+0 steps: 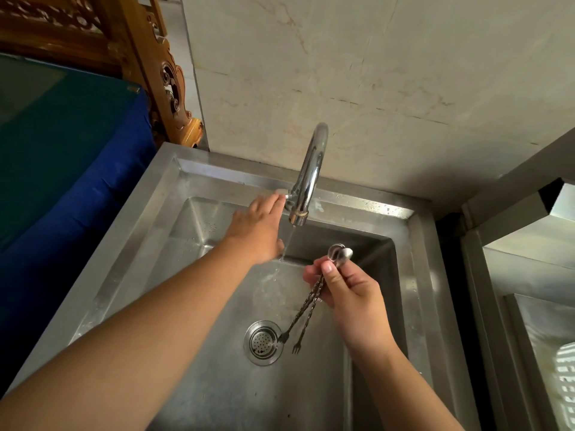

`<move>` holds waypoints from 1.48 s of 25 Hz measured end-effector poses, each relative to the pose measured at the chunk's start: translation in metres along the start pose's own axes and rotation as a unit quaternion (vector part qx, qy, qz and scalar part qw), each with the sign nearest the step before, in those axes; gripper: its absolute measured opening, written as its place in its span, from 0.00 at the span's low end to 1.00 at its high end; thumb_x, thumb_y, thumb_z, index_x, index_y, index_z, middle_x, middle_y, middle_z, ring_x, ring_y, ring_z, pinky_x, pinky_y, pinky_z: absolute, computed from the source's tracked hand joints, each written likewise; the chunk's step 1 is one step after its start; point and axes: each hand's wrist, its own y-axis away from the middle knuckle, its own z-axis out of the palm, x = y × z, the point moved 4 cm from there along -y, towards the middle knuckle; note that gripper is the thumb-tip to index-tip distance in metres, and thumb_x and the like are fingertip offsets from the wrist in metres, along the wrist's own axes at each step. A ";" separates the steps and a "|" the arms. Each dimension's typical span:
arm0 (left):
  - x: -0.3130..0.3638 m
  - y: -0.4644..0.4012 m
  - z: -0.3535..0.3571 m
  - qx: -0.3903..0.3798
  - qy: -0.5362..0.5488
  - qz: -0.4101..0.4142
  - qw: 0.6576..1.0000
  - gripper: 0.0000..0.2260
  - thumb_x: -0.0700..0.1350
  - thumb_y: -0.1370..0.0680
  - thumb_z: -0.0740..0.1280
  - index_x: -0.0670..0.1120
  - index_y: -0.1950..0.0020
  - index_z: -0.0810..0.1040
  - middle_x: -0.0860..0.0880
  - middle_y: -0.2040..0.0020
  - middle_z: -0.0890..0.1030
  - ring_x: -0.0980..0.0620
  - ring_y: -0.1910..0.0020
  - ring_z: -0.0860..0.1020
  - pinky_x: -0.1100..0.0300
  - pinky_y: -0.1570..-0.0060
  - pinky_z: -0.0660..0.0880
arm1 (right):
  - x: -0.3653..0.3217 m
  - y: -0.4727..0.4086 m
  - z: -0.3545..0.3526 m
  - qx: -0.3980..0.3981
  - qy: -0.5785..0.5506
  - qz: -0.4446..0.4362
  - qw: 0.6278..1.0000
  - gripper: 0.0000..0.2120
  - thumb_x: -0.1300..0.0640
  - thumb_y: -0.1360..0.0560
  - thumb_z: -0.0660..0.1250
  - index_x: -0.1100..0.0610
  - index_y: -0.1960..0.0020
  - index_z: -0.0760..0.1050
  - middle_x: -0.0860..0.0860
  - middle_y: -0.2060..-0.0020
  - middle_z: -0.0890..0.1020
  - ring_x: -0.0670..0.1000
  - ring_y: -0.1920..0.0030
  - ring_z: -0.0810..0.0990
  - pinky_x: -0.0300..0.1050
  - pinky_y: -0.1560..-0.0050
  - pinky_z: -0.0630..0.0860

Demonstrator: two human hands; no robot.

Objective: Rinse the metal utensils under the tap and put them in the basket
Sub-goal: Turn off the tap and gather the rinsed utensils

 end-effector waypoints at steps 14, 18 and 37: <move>0.011 0.024 0.011 -0.061 0.091 -0.084 0.991 0.38 0.49 0.21 0.68 0.51 0.16 0.52 0.50 0.14 0.52 0.41 0.21 0.63 0.43 0.27 0.66 | -0.030 0.038 -0.056 0.003 -0.102 -0.020 0.995 0.11 0.56 0.19 0.66 0.47 0.54 0.86 0.53 0.55 0.89 0.56 0.49 0.88 0.50 0.43 0.83; 0.054 0.099 0.008 -0.040 0.327 -0.086 0.940 0.15 0.50 0.16 0.65 0.49 0.31 0.78 0.45 0.32 0.80 0.49 0.40 0.81 0.56 0.43 0.76 | -0.046 0.056 -0.064 -0.038 -0.163 0.003 0.986 0.10 0.59 0.18 0.65 0.53 0.53 0.85 0.54 0.56 0.88 0.53 0.53 0.88 0.46 0.46 0.84; 0.145 0.358 -0.073 0.078 0.649 -0.029 0.756 0.08 0.45 0.19 0.69 0.53 0.47 0.88 0.44 0.55 0.89 0.54 0.68 0.76 0.56 0.61 0.73 | -0.145 0.242 -0.062 -0.089 -0.102 -0.004 0.991 0.03 0.63 0.21 0.69 0.62 0.49 0.80 0.56 0.59 0.85 0.53 0.58 0.85 0.46 0.55 0.83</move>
